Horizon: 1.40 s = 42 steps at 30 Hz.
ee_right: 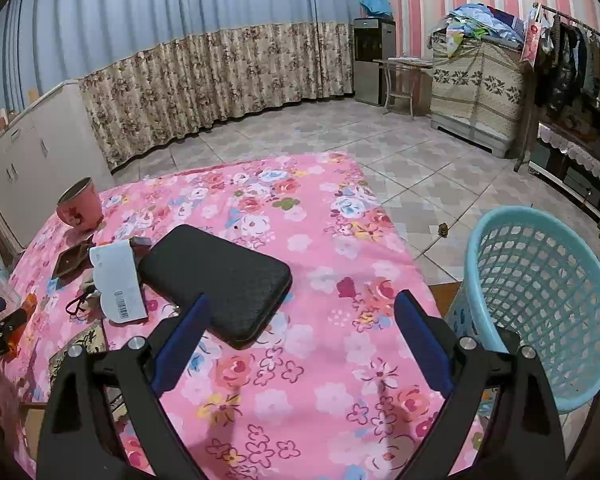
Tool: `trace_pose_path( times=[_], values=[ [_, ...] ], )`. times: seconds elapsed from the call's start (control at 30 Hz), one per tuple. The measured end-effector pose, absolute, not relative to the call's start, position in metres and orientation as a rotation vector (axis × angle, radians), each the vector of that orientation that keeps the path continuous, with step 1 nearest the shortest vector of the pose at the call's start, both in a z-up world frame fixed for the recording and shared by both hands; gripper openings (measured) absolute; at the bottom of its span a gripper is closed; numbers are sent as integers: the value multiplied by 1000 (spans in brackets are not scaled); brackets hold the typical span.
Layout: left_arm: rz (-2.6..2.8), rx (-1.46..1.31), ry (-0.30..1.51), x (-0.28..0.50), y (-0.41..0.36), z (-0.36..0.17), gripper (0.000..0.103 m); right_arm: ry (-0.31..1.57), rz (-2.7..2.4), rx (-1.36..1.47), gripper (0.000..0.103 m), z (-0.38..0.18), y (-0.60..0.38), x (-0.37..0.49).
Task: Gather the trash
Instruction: 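Move both open tools back over the sheet toward the remaining trash, then grasp the orange snack wrapper with the left tool while right reaches the printed snack bag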
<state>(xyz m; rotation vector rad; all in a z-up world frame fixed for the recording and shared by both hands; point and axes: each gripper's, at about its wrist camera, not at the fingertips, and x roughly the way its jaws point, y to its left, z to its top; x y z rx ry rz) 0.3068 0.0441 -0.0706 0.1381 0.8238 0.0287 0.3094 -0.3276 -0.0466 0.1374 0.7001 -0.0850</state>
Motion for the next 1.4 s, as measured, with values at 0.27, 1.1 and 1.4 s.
trace_pose_path(
  times=[0.27, 1.1, 1.4],
  values=[
    [-51, 158, 849, 305, 29, -72, 61, 701, -70, 144, 91, -46, -324, 311],
    [-22, -44, 973, 336, 61, -88, 0, 716, 14, 98, 91, -50, -291, 319],
    [-84, -67, 884, 332, 44, -59, 0, 778, 165, -6, 91, -67, -229, 314]
  ],
)
